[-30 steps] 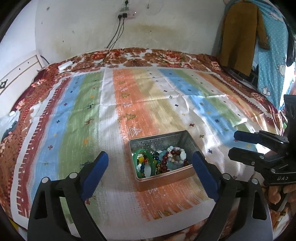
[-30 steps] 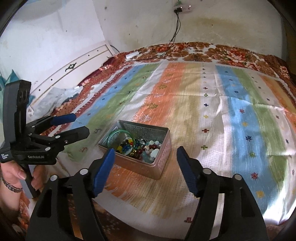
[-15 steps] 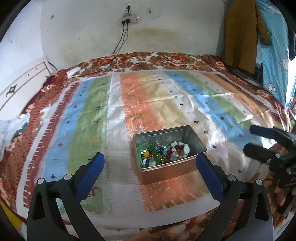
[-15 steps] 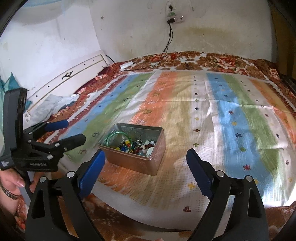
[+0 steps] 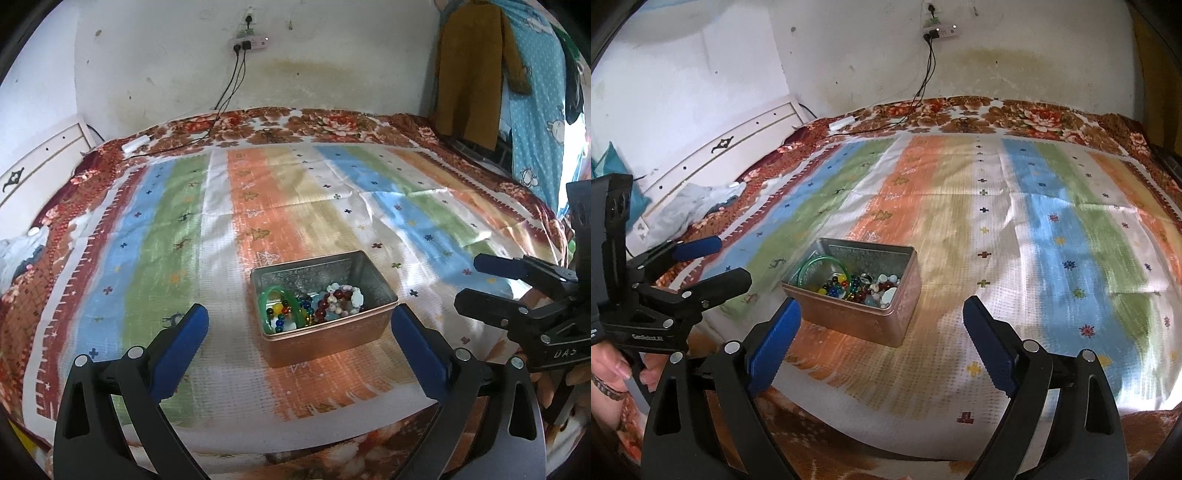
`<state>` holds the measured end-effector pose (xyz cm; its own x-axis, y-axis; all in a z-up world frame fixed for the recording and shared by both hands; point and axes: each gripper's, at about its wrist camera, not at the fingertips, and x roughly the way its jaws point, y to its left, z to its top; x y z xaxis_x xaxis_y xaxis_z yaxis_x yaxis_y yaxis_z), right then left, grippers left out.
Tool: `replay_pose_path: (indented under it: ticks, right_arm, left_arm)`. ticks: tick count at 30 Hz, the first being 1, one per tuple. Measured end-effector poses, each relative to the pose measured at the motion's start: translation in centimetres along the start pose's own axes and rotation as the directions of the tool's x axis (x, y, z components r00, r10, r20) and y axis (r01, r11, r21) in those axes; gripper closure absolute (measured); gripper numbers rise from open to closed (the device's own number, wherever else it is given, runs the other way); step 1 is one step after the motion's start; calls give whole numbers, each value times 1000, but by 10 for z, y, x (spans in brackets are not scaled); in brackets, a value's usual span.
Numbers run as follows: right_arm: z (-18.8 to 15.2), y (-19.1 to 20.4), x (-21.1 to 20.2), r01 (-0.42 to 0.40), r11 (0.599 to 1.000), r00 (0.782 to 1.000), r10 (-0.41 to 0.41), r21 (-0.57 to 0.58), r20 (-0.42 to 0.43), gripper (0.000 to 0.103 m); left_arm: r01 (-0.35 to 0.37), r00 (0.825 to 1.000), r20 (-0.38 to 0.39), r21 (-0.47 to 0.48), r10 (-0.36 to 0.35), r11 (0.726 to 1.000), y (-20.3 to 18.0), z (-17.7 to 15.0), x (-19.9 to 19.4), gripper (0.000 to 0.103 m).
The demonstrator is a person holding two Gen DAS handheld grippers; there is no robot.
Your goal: Organize jewelry
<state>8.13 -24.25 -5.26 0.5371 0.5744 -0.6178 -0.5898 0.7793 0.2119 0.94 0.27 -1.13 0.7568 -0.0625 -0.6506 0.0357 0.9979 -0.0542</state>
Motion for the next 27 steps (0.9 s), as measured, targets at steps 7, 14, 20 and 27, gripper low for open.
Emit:
replay_pose_path:
  ticks: [7,14,20,27]
  right_arm:
    - [-1,2,1,1,1000,1000,-1,-9,-6,13]
    - [-3,7,5,19,999,1000,-20,-35,-23,13]
    - [-3,7,6,23,999,999,-24,-31,-25,13]
    - [-3,9,9,31,999,999,-33,-37,-34,13]
  left_arm:
    - [-16,1000,-5,1,16,1000,-2,-1,2,6]
    - [-19,1000,-8,-3,18,1000,0,-1,3,6]
    - [-22,1000,-9,-3,22,1000,0,-1,4,6]
    - [-29,1000,-2,2,29,1000,1,0,4,6]
